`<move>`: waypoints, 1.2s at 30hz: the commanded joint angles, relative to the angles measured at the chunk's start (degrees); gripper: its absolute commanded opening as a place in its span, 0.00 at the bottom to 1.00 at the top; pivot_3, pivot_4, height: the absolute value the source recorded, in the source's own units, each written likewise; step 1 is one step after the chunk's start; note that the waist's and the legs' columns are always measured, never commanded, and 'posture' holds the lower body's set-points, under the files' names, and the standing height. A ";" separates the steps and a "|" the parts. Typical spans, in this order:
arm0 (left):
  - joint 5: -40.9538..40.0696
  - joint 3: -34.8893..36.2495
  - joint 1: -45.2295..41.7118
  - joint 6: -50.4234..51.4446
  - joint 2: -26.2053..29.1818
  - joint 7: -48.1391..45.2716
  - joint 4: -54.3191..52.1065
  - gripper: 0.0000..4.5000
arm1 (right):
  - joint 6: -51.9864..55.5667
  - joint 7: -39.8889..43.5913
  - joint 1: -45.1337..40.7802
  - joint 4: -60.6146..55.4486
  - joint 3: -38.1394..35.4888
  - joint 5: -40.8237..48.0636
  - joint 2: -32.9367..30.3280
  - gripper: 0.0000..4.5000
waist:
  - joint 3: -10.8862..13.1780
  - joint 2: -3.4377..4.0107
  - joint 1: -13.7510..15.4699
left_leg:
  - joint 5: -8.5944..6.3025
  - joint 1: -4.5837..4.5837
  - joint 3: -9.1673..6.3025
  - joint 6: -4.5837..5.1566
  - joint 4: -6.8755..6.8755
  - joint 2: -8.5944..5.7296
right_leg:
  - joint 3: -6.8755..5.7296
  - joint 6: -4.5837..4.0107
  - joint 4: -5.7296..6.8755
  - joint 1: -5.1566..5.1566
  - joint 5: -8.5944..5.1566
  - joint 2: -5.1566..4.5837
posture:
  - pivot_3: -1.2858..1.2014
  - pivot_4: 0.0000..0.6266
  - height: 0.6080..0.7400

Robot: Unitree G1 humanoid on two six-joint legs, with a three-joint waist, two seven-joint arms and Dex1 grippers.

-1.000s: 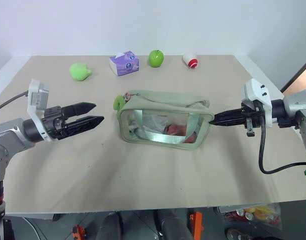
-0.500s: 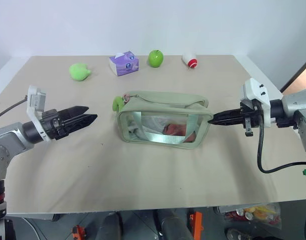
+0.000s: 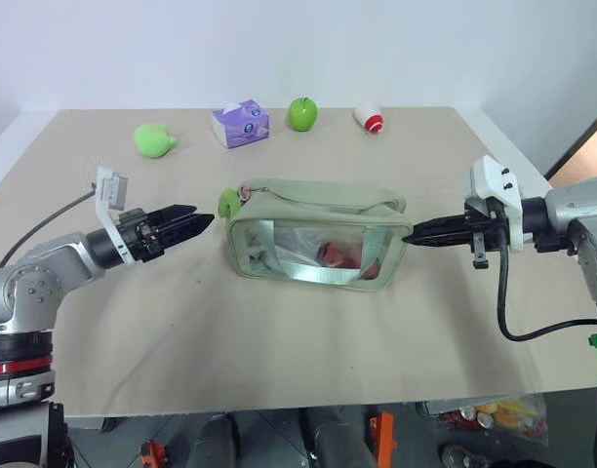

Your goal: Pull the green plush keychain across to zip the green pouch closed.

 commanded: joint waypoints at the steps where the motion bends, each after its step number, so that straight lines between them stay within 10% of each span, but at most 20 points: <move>1: 2.93 -1.40 -2.19 -1.92 -0.86 0.32 1.66 1.00 | 0.21 -0.38 0.29 -2.69 -1.78 1.41 -0.30 0.00 | 0.00 0.00 0.00 | 0.00 0.00 0.00 0.00 0.00 0.00 | 0.00 0.00 0.00 0.01 0.00 0.00 | 0.52 0.24 1.00; 18: 13.68 -5.42 -11.44 -7.43 -6.60 0.15 15.78 1.00 | 1.70 -2.56 3.46 -5.91 -3.70 2.86 -0.67 0.00 | -0.01 -0.01 -0.01 | 0.01 0.00 -0.02 0.00 0.05 -0.02 | 0.06 0.07 0.00 0.04 0.06 0.03 | 0.52 0.24 1.00; 31: 14.08 -6.33 -11.35 -4.73 -7.02 -4.90 13.68 0.05 | 1.44 -3.55 3.75 -6.08 -3.90 3.40 -0.11 0.00 | -0.01 -0.01 -0.10 | 0.01 -0.01 -0.02 0.01 0.05 -0.02 | 0.08 0.23 0.00 0.04 0.16 0.04 | 0.52 0.24 1.00; 36: 13.42 -5.49 -10.56 -3.48 -6.76 -5.68 12.03 0.01 | 0.94 -3.60 3.49 -5.61 -3.46 3.21 0.33 0.00 | -0.01 -0.01 -0.10 | 0.01 -0.01 -0.02 0.01 0.05 -0.02 | 0.08 0.24 0.00 0.04 0.16 0.04 | 0.52 0.24 1.00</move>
